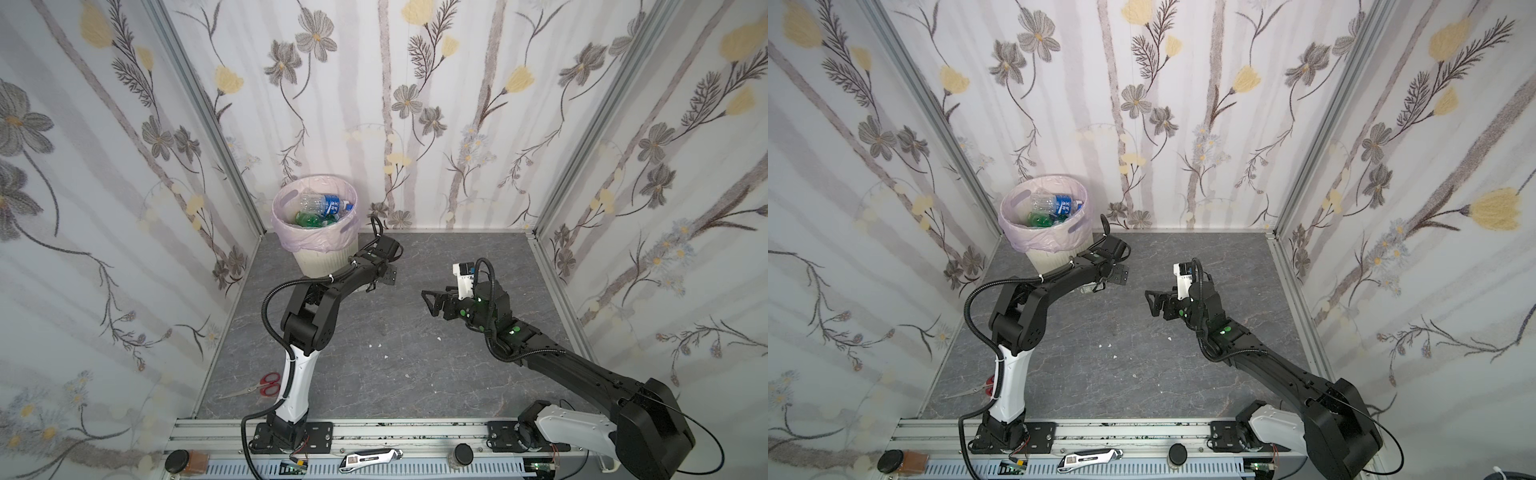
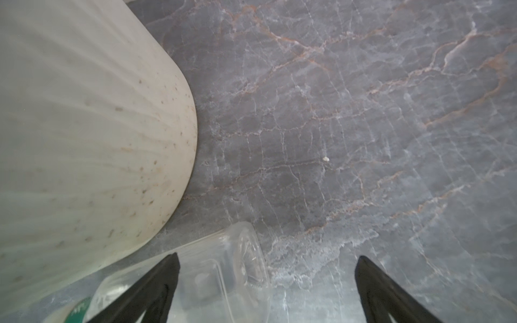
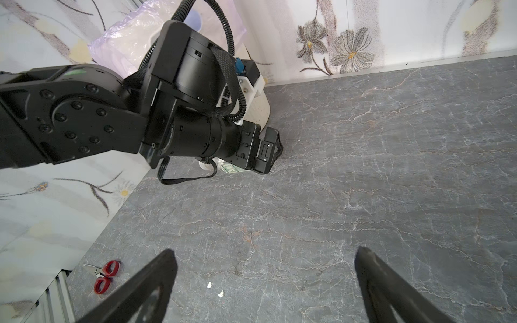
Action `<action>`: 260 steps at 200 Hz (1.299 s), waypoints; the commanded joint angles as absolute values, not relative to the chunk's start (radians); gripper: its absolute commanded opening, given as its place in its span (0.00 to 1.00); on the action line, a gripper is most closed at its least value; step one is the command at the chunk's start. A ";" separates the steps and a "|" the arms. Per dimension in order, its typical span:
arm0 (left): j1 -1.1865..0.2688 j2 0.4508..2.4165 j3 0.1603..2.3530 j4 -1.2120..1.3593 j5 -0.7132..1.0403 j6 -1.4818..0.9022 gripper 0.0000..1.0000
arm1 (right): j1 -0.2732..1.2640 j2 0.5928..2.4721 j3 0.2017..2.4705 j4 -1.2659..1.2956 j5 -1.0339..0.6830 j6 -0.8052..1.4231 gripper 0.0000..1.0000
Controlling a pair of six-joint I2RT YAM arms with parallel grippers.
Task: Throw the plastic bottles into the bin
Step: 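Close the left gripper on the clear green-capped bottle's body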
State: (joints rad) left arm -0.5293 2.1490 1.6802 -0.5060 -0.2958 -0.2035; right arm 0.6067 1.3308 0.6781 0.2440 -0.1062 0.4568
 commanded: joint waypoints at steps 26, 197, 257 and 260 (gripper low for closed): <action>-0.518 2.108 1.634 -0.574 -0.417 -0.175 1.00 | 0.607 1.334 0.675 0.307 -0.120 0.471 1.00; -0.489 2.108 1.574 -0.573 -0.326 -0.196 1.00 | 0.607 1.332 0.658 0.322 -0.128 0.488 1.00; -0.533 2.098 1.564 -0.571 -0.198 -0.250 1.00 | 0.607 1.336 0.659 0.327 -0.131 0.494 1.00; -0.537 2.098 1.565 -0.571 -0.192 -0.253 1.00 | 0.607 1.336 0.659 0.327 -0.132 0.494 1.00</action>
